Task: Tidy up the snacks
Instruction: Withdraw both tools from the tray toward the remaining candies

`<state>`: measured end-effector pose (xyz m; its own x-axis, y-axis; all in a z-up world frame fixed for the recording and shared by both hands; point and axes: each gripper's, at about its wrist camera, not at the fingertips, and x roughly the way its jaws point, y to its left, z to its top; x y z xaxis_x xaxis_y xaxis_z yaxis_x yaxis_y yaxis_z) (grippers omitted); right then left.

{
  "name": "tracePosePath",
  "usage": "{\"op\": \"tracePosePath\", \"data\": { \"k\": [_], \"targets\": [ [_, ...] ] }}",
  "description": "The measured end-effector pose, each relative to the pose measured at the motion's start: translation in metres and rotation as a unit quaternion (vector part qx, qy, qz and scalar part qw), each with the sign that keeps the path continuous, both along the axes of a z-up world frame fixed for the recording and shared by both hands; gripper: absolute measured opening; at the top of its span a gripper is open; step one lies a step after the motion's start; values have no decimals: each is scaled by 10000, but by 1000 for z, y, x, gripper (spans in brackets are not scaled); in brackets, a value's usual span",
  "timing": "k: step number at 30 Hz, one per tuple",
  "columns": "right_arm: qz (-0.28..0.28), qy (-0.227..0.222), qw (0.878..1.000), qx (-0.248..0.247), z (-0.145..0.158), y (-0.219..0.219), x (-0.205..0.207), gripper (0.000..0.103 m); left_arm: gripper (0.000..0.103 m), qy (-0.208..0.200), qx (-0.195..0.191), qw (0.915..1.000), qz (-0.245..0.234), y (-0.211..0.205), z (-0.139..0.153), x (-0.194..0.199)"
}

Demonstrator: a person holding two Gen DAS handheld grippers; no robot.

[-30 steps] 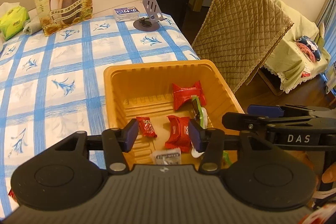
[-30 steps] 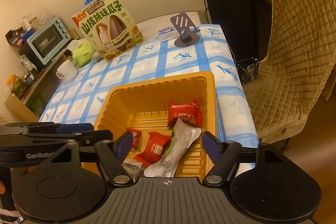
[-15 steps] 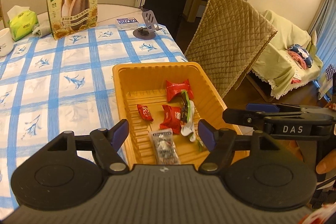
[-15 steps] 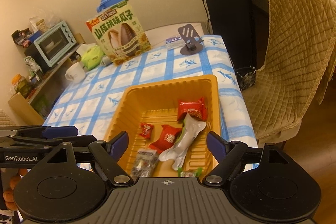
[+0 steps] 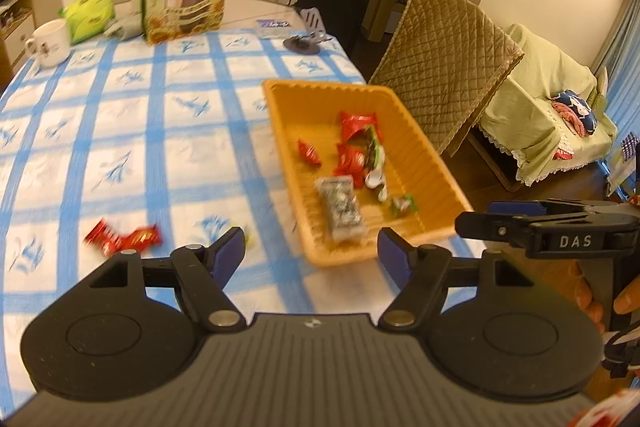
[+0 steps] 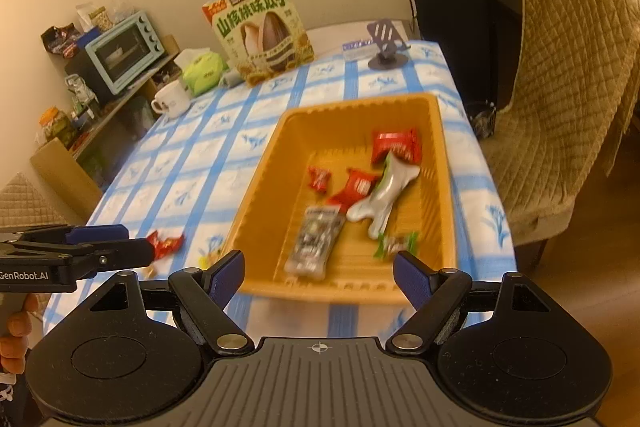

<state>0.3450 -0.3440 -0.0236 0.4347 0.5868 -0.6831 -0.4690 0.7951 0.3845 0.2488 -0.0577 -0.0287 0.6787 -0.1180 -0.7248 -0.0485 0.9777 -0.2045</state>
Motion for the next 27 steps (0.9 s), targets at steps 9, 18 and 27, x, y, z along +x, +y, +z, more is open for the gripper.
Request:
{"op": "tracePosePath", "data": {
  "k": [9, 18, 27],
  "targets": [
    [148, 164, 9997, -109, -1, 22, -40, 81, 70, 147, -31, 9998, 140, 27, -7, -51],
    [357, 356, 9985, -221, -9, 61, -73, 81, 70, 241, -32, 9992, 310, 60, -11, -90],
    [490, 454, 9973, -301, -20, 103, -93, 81, 70, 320, -41, 9984, 473, 95, -17, -111]
  ]
}}
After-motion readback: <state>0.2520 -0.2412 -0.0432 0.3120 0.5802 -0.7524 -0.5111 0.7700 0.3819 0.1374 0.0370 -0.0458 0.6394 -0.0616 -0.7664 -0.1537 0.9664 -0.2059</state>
